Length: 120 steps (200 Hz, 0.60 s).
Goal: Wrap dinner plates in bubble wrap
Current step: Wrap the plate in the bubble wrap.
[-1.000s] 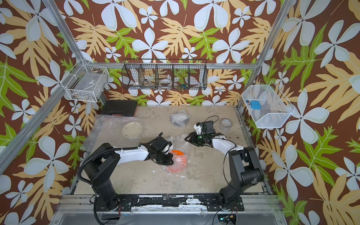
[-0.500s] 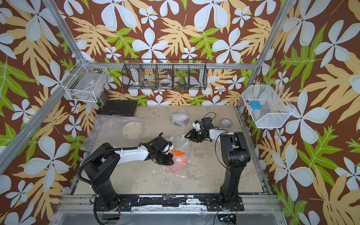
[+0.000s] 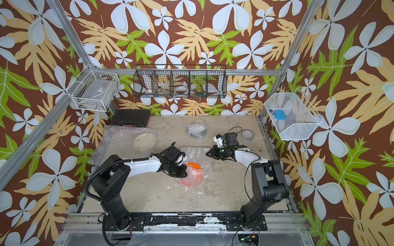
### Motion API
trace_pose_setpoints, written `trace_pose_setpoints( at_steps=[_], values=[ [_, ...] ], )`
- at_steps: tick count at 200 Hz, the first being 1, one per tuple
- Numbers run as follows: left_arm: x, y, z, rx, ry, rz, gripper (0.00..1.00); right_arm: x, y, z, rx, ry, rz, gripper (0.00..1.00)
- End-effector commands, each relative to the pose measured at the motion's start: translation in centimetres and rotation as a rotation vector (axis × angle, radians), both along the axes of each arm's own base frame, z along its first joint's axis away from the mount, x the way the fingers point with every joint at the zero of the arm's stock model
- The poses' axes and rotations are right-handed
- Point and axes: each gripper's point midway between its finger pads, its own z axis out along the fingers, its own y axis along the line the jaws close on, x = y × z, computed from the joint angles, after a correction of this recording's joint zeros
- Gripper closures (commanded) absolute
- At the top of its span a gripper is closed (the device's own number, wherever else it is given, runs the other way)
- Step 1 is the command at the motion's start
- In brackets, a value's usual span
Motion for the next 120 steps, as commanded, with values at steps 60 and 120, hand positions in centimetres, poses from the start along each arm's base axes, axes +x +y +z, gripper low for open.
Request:
trace_pose_setpoints(
  at_steps=[60,120],
  values=[
    [0.1,2.4,-2.5,0.114,0.041,0.016,1.0,-8.6,10.8,0.9,0.128,0.077,0.205,1.0],
    [-0.1,2.7,-2.6,0.102,0.038,0.027,1.0,-11.3,13.0,-5.3,0.082,0.204,0.261,1.0]
  ],
)
